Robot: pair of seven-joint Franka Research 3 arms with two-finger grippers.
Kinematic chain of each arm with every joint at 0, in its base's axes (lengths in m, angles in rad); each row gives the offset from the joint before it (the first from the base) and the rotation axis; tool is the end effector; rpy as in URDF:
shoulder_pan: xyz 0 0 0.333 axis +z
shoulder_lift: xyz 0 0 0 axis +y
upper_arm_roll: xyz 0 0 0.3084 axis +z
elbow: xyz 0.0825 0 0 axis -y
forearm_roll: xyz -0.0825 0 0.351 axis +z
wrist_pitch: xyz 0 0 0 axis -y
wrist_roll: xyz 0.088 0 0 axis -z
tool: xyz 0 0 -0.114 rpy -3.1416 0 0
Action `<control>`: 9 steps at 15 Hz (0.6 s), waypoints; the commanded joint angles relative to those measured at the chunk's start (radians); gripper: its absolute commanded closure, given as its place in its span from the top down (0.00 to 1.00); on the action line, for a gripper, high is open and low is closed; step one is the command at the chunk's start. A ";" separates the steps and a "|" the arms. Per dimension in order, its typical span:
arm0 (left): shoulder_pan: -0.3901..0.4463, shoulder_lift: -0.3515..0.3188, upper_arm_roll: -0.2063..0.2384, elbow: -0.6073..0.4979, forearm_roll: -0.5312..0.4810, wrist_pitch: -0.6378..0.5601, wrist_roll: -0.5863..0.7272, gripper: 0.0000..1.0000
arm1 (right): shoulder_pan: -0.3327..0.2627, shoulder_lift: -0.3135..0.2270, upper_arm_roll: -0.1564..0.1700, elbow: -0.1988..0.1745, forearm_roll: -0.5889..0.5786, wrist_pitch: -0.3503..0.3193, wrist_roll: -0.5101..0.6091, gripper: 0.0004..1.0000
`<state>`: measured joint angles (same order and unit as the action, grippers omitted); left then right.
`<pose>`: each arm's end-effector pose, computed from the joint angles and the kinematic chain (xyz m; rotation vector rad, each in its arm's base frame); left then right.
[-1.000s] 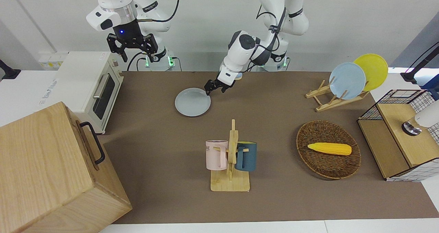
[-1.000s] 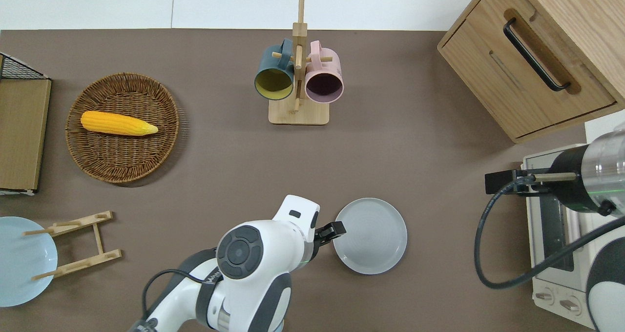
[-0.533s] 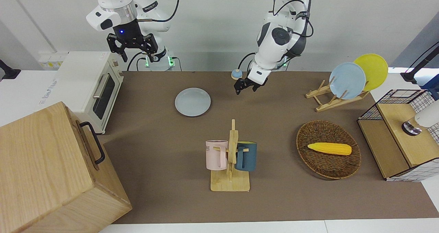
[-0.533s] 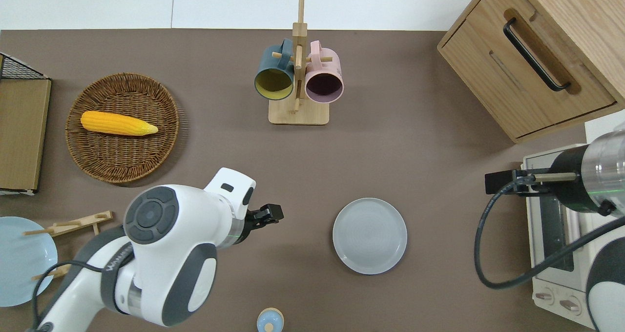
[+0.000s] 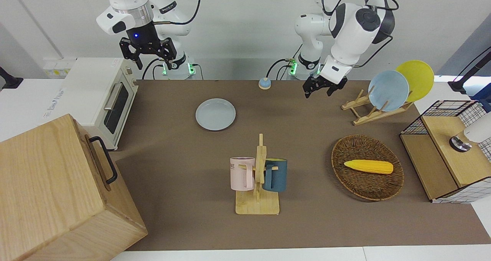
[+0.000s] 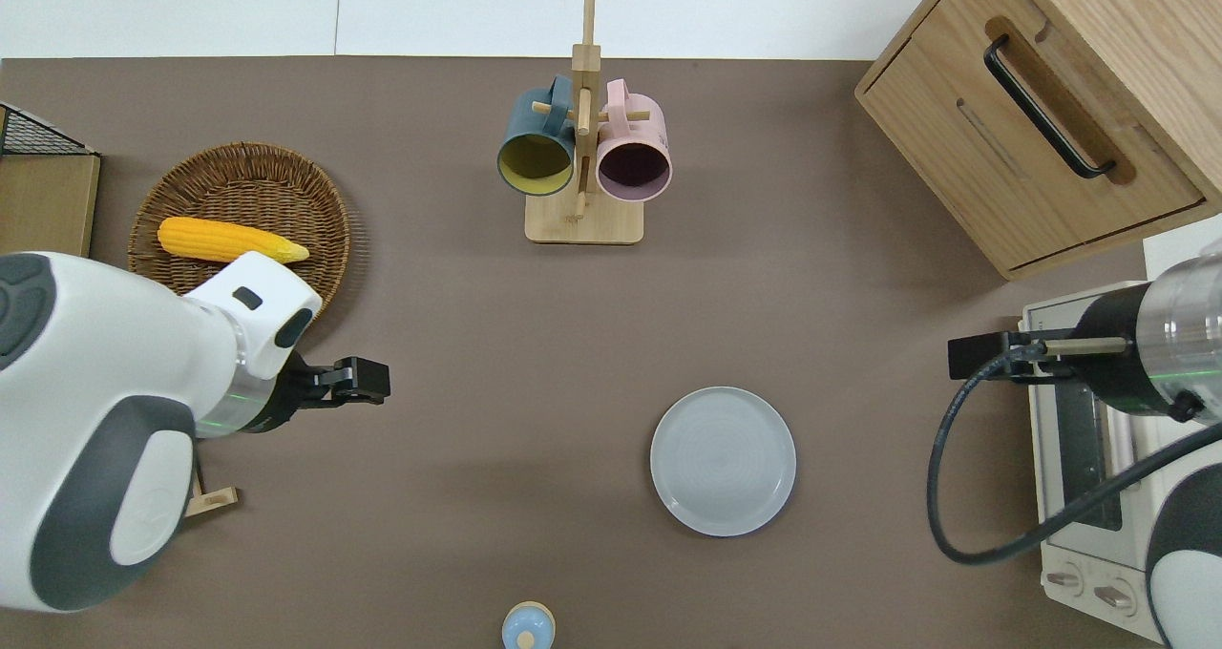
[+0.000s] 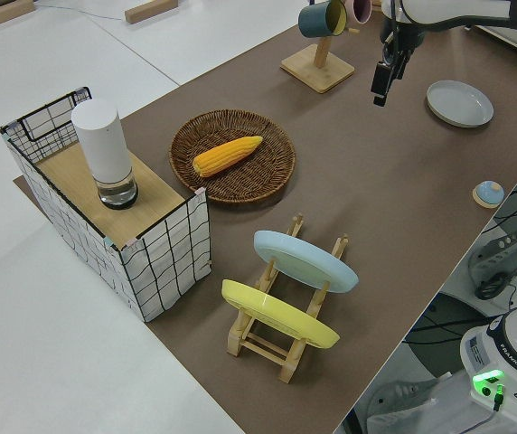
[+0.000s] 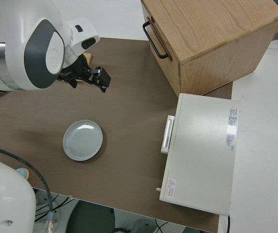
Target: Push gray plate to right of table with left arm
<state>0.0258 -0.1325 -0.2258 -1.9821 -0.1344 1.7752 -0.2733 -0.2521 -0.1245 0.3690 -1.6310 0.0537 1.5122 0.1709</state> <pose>0.4684 -0.1122 0.5109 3.0533 0.1662 -0.1508 0.4743 0.0746 0.6363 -3.1321 0.0839 0.0061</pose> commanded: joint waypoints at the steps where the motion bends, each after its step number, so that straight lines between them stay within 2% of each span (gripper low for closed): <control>1: 0.081 -0.021 -0.011 0.089 0.052 -0.141 0.121 0.99 | -0.024 -0.027 0.014 -0.027 0.021 0.000 0.010 1.00; 3: 0.121 -0.041 -0.001 0.098 0.052 -0.154 0.186 0.99 | -0.024 -0.027 0.014 -0.027 0.021 0.000 0.012 1.00; 5: 0.155 -0.042 0.002 0.152 0.053 -0.177 0.248 0.99 | -0.024 -0.027 0.014 -0.027 0.021 0.000 0.010 0.99; 7: 0.155 -0.041 0.017 0.230 0.103 -0.198 0.287 0.99 | -0.024 -0.027 0.014 -0.027 0.021 0.000 0.010 1.00; 9: 0.149 -0.032 0.040 0.261 0.121 -0.207 0.290 0.99 | -0.024 -0.027 0.014 -0.027 0.021 0.000 0.010 1.00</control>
<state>0.1756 -0.1757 -0.2027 -1.8021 -0.0603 1.6198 -0.0110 -0.2521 -0.1245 0.3690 -1.6310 0.0537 1.5122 0.1709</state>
